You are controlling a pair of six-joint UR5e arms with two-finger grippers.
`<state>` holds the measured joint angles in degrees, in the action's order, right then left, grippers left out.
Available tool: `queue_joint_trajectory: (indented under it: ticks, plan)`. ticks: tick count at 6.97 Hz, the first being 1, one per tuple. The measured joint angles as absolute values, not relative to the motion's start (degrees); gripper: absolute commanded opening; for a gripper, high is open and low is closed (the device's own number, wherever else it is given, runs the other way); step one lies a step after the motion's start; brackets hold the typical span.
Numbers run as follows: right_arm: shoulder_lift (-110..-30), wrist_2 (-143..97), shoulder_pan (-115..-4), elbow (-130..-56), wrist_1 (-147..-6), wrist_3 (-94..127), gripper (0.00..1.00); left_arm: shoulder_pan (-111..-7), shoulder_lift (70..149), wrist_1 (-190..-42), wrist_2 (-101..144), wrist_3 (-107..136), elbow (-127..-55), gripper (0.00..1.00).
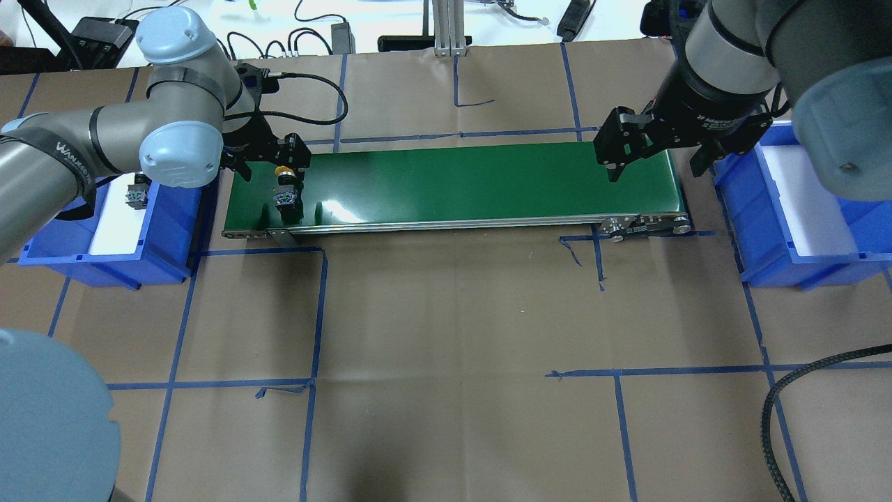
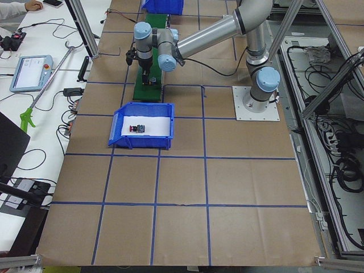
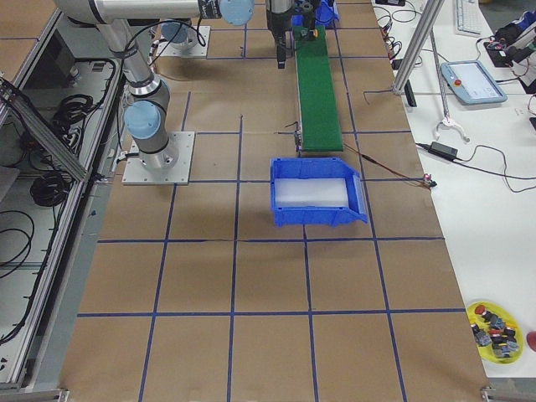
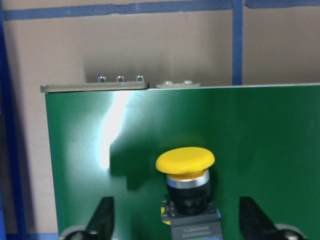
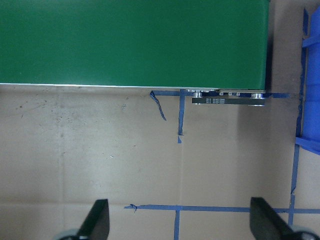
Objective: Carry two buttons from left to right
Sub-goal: 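Open the left gripper to release the yellow button on the belt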
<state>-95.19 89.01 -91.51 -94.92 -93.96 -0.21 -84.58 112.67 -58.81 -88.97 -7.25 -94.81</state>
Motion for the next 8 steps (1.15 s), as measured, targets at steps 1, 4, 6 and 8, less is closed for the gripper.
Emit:
queue_joint_trajectory:
  ticks: [1, 4, 6, 8]
  plan:
    - [-95.2, 88.9, -91.5, -94.9, -94.0, -0.2, 1.0, -84.6, 111.9, -59.2, -88.2, -7.2, -94.2, 1.0]
    - [-95.0, 88.8, -91.5, -95.0, -94.1, -0.2, 1.0, -83.9, 109.5, -67.4, -87.8, -7.5, -87.2, 1.0]
    - [-95.2, 88.9, -91.5, -95.0, -94.0, 0.0, 1.0, -82.0, 109.2, -73.0, -87.9, -9.2, -82.0, 1.0]
    - [-95.1, 88.9, -91.5, -95.0, -94.0, 0.0, 1.0, -74.8, 109.9, -74.5, -87.6, -16.0, -80.4, 1.0]
